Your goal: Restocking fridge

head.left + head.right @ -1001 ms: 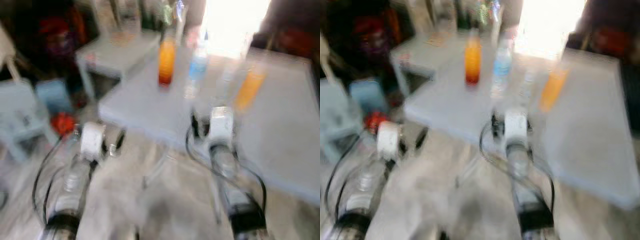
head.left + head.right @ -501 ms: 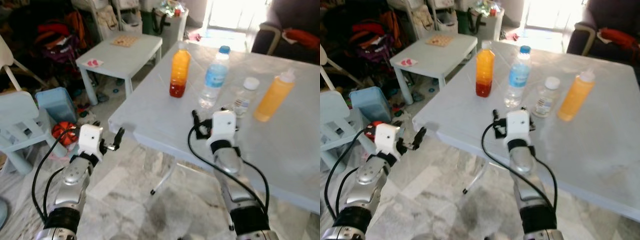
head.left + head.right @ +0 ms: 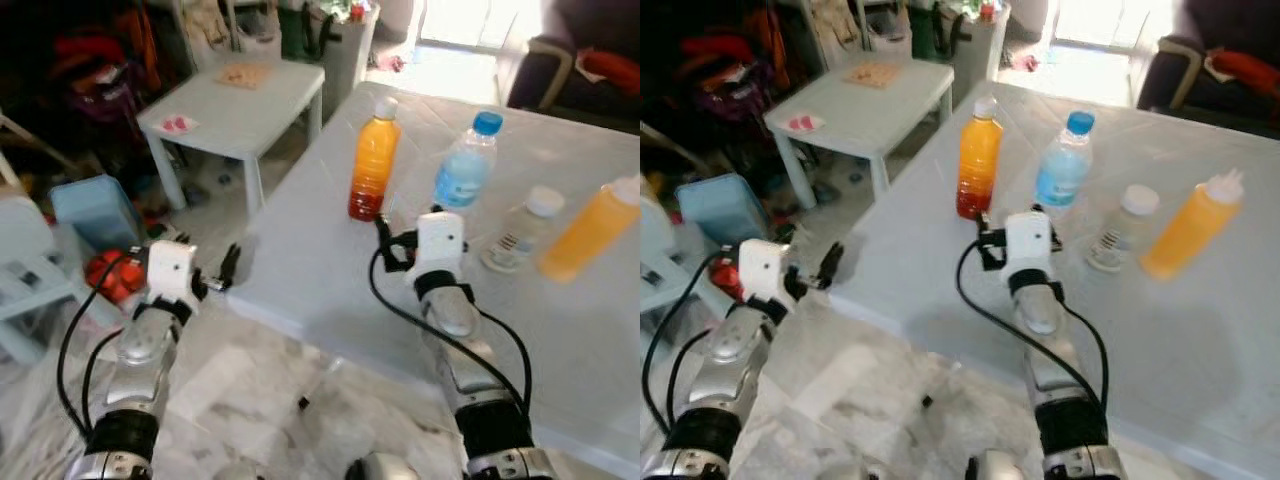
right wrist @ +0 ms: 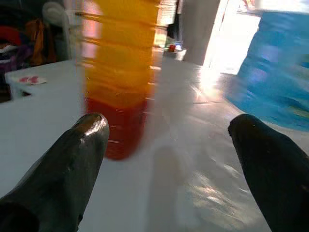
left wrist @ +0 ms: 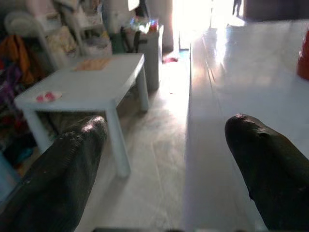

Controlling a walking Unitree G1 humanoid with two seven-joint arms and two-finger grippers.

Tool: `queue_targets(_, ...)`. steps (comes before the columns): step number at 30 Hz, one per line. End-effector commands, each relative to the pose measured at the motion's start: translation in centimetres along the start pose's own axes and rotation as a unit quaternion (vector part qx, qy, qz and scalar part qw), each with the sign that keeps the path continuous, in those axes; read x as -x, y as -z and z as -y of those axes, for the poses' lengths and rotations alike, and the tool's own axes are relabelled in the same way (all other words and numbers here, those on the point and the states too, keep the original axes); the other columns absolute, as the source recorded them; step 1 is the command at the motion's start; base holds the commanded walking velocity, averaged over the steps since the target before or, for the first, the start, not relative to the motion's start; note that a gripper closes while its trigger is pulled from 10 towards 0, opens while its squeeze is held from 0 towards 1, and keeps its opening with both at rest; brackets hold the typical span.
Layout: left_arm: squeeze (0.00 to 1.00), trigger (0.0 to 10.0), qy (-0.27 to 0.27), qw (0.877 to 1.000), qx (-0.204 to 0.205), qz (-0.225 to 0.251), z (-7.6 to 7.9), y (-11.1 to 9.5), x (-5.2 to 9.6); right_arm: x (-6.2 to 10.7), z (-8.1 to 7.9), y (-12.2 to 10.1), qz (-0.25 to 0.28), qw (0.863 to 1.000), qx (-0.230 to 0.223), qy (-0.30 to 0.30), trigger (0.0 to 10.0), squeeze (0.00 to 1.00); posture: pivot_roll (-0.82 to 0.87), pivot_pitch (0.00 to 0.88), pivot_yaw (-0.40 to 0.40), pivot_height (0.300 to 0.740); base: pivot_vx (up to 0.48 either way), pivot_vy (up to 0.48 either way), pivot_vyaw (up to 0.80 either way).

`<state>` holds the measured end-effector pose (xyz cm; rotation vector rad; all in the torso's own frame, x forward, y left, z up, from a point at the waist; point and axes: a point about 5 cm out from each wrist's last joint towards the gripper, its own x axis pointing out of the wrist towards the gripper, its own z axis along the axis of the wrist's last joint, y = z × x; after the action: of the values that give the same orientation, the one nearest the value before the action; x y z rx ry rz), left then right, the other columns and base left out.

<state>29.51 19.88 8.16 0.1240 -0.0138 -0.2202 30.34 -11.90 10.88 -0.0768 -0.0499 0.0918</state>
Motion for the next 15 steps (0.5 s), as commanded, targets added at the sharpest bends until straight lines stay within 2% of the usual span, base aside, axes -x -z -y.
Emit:
queue_targets(1, 0.0, 10.0, -0.004, 1.0, 0.002, 0.008, -0.6, -0.2, 0.4, 0.0, -0.7, -0.7, 0.02, 1.0, -0.002, -0.012, 10.0, 0.0, 0.07, 0.034, -0.021, 0.74, 0.0, 0.0, 0.0)
queue_targets(10, 0.0, 10.0, 0.0, 1.0, 0.004, 0.013, -0.5, -0.3, 0.5, -0.2, -1.1, -1.5, 0.039, 0.999, -0.015, -0.023, 10.0, 0.0, 0.07, 0.03, -0.011, 0.74, 0.0, 0.0, 0.0)
queue_targets(15, 0.0, 10.0, 0.001, 1.0, 0.007, 0.017, -0.4, -0.5, 0.4, -1.5, -1.7, -4.2, 0.087, 0.996, -0.01, -0.029, 10.0, 0.0, 0.07, 0.031, -0.011, 0.74, 0.0, 0.0, 0.0)
